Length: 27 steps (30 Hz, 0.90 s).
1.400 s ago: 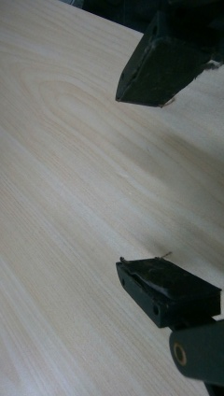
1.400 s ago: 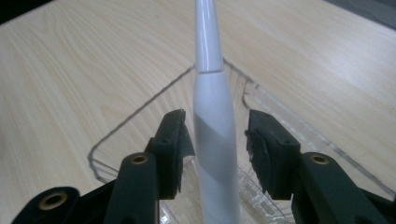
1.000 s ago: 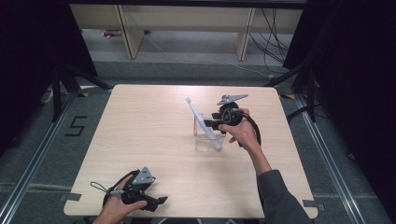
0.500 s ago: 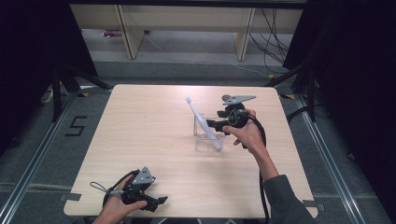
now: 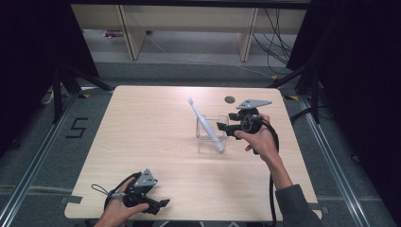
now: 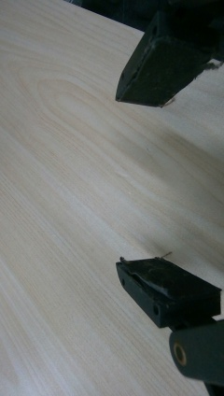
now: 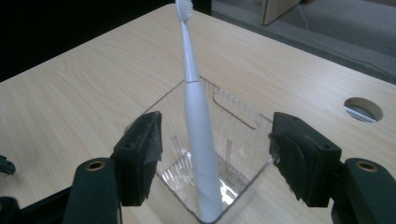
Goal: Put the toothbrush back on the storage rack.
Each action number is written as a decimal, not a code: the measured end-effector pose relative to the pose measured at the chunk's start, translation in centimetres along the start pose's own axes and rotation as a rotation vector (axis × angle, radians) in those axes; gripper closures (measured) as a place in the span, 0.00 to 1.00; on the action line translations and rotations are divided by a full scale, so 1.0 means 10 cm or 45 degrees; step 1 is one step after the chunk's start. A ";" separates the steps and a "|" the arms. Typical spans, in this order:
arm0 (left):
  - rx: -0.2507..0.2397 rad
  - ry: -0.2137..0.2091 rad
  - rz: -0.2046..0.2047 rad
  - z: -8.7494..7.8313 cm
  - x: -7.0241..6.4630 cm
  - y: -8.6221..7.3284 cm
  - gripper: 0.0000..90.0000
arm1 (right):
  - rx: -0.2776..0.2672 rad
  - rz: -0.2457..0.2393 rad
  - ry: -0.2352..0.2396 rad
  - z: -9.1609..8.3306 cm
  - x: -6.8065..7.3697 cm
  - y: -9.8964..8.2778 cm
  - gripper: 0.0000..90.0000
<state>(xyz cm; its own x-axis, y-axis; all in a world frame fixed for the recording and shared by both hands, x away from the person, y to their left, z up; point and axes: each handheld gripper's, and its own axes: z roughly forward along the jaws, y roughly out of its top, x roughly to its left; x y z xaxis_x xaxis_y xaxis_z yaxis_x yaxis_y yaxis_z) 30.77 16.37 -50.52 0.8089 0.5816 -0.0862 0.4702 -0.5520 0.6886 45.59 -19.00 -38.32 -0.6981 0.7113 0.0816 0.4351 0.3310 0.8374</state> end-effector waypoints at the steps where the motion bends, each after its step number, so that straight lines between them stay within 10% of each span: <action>1: -0.003 0.000 -0.003 0.00 0.00 0.00 0.17 | 0.012 -0.024 -0.013 -0.03 -0.02 -0.01 0.39; 27: -0.021 0.005 -0.017 0.00 -0.01 0.00 0.17 | -0.031 0.037 -0.048 -0.34 0.00 -0.35 0.24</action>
<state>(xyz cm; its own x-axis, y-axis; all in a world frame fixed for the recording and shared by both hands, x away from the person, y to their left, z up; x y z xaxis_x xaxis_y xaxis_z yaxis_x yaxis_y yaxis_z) 30.72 16.30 -50.48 0.8011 0.5913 -0.0930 0.4753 -0.5341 0.6992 42.12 -22.25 -39.35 -0.6631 0.7436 0.0862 0.4405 0.2946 0.8480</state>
